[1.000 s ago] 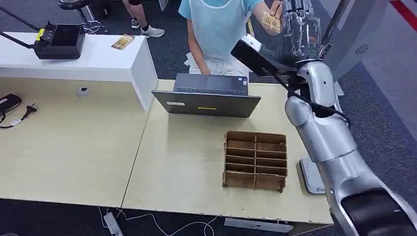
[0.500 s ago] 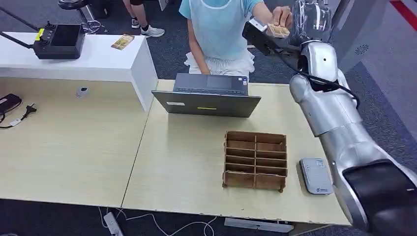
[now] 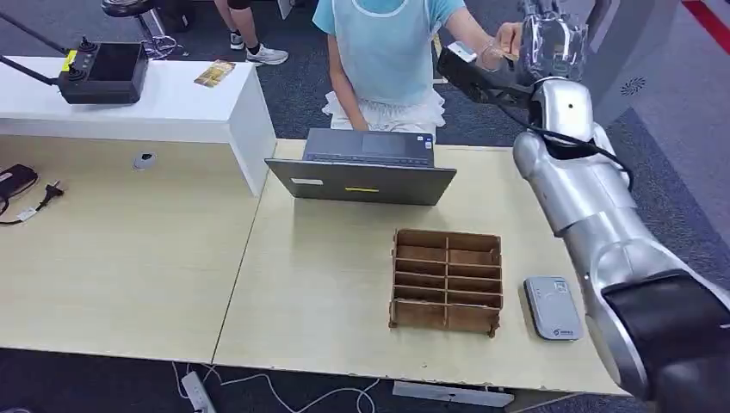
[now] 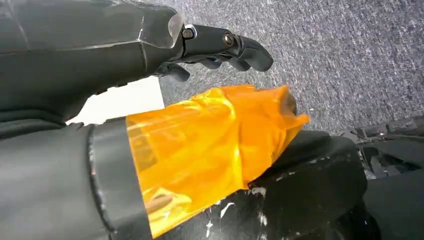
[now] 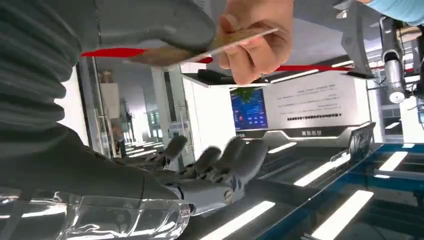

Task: Pass the card to the sensor for recognition and then transmit it.

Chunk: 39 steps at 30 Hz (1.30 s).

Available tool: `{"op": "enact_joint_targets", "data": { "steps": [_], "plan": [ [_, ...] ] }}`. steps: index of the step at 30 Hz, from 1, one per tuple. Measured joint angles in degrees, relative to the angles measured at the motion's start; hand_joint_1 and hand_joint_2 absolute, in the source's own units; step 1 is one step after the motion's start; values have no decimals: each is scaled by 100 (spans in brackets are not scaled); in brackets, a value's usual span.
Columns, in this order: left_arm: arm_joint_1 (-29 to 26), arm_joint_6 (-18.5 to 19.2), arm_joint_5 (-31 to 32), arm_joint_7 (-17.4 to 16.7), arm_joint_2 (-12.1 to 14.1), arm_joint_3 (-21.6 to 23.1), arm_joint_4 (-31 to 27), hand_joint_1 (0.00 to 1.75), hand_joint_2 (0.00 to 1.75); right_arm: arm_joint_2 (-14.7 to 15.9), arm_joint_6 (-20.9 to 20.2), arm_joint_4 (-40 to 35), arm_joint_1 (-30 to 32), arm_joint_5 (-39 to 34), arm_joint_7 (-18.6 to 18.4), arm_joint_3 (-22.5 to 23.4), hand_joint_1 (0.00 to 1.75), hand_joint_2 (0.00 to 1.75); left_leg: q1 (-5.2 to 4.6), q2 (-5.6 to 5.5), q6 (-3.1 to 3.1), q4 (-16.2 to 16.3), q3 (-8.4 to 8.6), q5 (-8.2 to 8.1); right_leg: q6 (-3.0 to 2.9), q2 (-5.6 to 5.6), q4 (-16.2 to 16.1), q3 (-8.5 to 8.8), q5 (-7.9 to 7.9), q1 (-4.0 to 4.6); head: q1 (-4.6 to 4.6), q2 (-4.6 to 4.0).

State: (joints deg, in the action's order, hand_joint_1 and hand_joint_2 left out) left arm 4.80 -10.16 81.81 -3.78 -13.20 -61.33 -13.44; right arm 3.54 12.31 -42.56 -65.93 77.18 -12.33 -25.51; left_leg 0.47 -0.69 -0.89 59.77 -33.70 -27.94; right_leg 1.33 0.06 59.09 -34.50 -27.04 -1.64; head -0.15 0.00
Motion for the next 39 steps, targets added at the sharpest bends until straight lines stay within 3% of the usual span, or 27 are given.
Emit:
{"op": "enact_joint_targets", "data": {
  "steps": [24,31,36,39],
  "plan": [
    [0,0,-4,0,2,9,0,0,0,0,142,42,-8,-125,162,188,175,175,0,0,0,0,0,0,0,0,0,0,0,0,-2,0],
    [-2,-9,-111,-2,-2,7,0,0,0,0,345,-264,135,-987,614,533,175,175,0,0,0,0,1,0,0,0,0,-1,0,0,0,0],
    [-5,-26,-164,-15,-7,7,0,0,0,20,-33,-752,361,-2029,936,927,175,175,0,1,0,0,1,0,0,0,0,-2,0,0,0,0],
    [-7,-26,-177,-24,-4,7,0,0,0,42,-90,-938,424,-2144,973,1091,175,175,0,1,0,0,1,0,0,0,0,-1,0,0,0,0]
  ]
}}
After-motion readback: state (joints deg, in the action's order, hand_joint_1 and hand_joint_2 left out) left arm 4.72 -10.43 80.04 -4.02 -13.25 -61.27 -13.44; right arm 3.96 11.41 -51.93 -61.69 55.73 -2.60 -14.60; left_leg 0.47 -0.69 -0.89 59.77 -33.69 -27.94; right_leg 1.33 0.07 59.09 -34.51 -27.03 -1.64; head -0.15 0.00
